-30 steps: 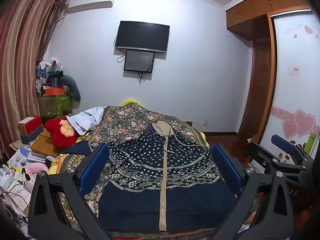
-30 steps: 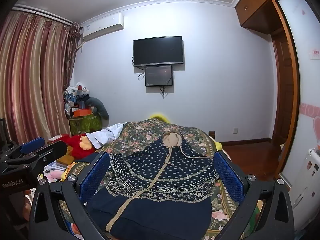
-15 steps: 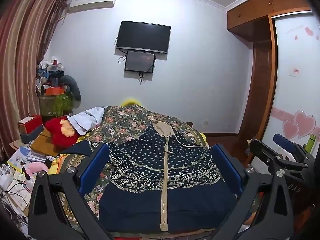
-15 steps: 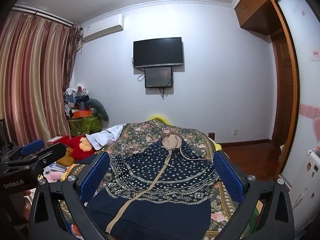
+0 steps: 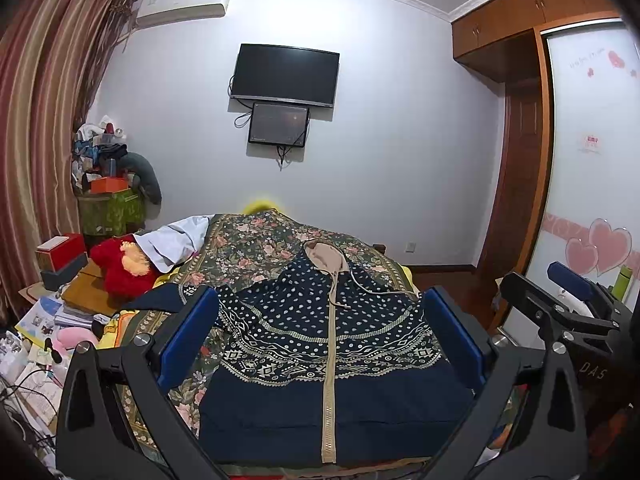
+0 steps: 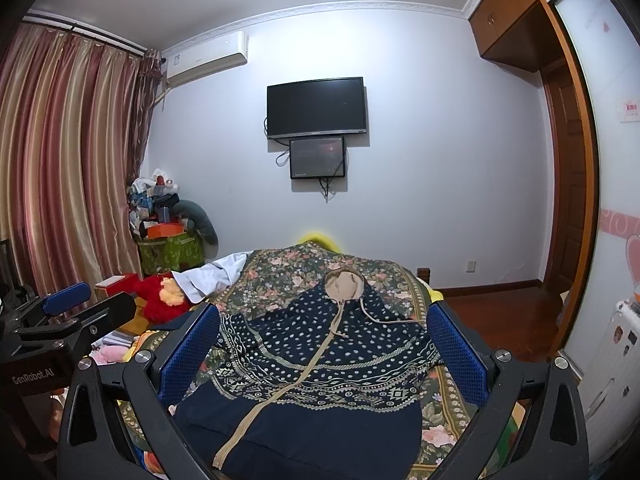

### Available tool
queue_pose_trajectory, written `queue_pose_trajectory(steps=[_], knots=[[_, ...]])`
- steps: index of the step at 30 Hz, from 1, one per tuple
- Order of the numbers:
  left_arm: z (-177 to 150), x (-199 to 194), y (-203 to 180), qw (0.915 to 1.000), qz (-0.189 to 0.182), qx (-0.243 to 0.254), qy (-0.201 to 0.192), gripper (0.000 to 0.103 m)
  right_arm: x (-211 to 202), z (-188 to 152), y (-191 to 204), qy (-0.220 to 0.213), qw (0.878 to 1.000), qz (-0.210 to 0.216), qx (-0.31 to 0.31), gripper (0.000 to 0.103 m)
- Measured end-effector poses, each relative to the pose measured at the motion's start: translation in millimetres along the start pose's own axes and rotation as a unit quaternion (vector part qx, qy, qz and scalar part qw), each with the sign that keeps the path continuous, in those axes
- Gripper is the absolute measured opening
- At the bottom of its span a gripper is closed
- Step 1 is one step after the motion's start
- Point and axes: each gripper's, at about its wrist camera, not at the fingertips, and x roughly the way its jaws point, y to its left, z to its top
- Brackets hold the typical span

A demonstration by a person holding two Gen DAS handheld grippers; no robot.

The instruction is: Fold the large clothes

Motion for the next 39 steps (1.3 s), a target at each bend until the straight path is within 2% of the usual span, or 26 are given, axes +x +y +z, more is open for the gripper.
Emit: queue_pose_trajectory(steps=[23, 25, 39], knots=[[2.4, -4.7, -1.0, 1.0, 0.0, -0.003, -0.005, 0.103, 1.4, -0.3, 1.5, -0.004, 1.0, 0.0, 0.0, 0.103], [2.7, -4.8, -1.2, 1.0, -0.001, -0.003, -0.004, 0.103, -5.9, 12.3, 3.9, -0.005, 1.0, 0.001, 0.0, 0.103], [1.8, -4.7, -0.6, 1.0, -0.001, -0.006, -0.004, 0.103, -6.2, 12.7, 4.5, -0.005, 1.0, 0.001, 0.0, 0.103]])
